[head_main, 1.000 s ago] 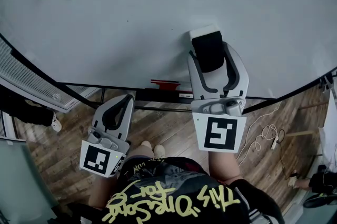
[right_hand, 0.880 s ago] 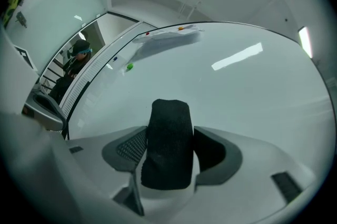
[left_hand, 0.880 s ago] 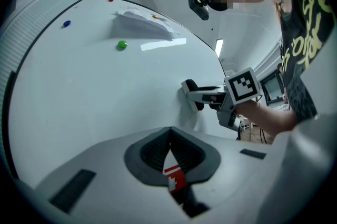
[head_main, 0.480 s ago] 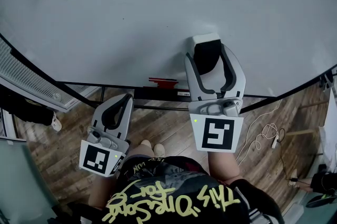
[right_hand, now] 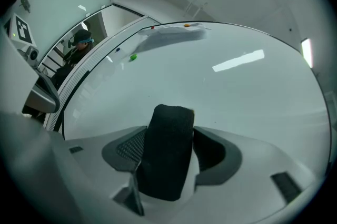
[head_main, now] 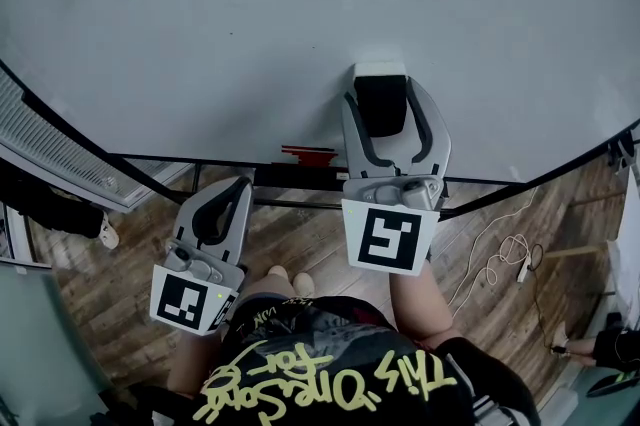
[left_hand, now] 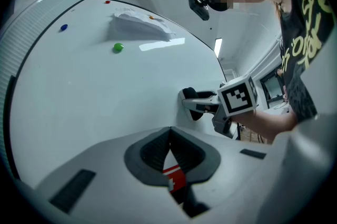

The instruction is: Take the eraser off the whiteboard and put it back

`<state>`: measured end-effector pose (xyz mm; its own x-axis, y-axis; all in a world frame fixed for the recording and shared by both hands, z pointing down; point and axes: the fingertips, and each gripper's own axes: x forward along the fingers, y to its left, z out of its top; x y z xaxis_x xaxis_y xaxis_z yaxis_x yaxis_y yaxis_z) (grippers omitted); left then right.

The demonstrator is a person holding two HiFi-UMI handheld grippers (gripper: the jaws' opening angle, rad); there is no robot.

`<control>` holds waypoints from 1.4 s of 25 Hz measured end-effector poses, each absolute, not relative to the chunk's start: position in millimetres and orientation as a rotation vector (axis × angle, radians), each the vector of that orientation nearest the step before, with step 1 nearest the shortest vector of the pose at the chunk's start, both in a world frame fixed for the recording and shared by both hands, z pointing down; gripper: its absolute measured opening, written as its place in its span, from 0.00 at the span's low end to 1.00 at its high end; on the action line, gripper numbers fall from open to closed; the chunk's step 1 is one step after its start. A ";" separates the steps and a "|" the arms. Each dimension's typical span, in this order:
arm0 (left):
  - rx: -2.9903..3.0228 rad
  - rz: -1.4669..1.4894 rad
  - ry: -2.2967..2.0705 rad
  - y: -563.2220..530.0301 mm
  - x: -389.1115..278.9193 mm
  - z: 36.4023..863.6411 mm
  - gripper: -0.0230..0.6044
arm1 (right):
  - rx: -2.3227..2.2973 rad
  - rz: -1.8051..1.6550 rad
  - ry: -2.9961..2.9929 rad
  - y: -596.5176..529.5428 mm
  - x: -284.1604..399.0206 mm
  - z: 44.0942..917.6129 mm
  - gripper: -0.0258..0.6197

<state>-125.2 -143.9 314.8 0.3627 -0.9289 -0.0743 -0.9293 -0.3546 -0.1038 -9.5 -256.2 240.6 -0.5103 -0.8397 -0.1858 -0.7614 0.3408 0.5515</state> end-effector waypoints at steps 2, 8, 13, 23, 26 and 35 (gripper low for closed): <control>-2.464 -0.015 1.679 -144.4 -126.8 314.1 0.05 | 1.477 -0.899 -2.474 -256.5 -9.5 240.5 0.45; -2.472 -0.005 1.696 -144.7 -127.1 313.8 0.05 | 1.641 -0.687 -2.688 -251.9 -4.0 235.3 0.45; -2.462 -0.011 1.685 -143.2 -126.4 312.5 0.05 | 1.647 -0.616 -2.730 -240.4 2.0 233.0 0.46; -2.445 -0.021 1.676 -140.3 -127.1 311.6 0.05 | 1.526 -0.558 -2.821 -214.9 -4.9 236.3 0.45; -2.443 -0.018 1.679 -138.1 -127.0 310.3 0.05 | 1.485 -0.542 -2.843 -205.6 -7.6 237.9 0.45; -2.439 -0.017 1.678 -132.7 -125.4 310.7 0.05 | 1.320 -0.473 -2.920 -191.3 -22.8 254.0 0.45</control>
